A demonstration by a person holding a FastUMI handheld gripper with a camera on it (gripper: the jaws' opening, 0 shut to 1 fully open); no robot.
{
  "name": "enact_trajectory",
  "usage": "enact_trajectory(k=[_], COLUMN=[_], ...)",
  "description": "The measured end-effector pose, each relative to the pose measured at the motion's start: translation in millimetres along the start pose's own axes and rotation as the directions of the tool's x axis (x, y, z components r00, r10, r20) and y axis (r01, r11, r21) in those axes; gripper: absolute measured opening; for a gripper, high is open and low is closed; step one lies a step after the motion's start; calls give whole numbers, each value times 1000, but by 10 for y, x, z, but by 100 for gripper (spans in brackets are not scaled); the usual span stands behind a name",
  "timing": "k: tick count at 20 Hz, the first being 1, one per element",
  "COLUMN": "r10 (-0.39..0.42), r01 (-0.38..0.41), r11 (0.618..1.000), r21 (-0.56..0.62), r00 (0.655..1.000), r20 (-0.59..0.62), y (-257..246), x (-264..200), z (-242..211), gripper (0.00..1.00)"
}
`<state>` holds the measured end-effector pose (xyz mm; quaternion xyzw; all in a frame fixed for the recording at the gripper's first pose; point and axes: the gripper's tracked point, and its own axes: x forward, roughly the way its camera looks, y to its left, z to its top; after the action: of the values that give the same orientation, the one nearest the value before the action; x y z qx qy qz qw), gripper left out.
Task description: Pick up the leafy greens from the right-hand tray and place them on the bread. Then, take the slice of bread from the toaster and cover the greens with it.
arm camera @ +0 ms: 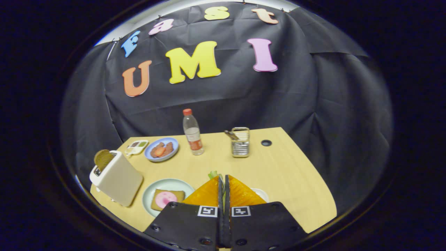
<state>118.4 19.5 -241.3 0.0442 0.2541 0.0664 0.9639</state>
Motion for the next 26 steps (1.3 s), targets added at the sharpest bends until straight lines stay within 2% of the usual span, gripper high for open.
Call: enact_trajectory(k=[7, 12, 16, 18, 21, 25, 26], r10=[157, 248, 235, 198, 142, 133, 126], r01=[-157, -236, -210, -175, -129, -127, -120], r11=[988, 965, 964, 975, 988, 991, 992], r21=[1, 113, 160, 134, 89, 48, 42], r00=[987, 962, 960, 963, 976, 976, 976], r20=[-43, -111, -155, -185, -167, -173, -175], y=[1468, 2123, 2055, 1879, 1608, 1416, 1344], x=[67, 209, 435, 526, 567, 722, 707], z=[-173, -467, -666, -744, -716, -819, -833], gripper=[0, 0, 0, 0, 0, 2, 7])
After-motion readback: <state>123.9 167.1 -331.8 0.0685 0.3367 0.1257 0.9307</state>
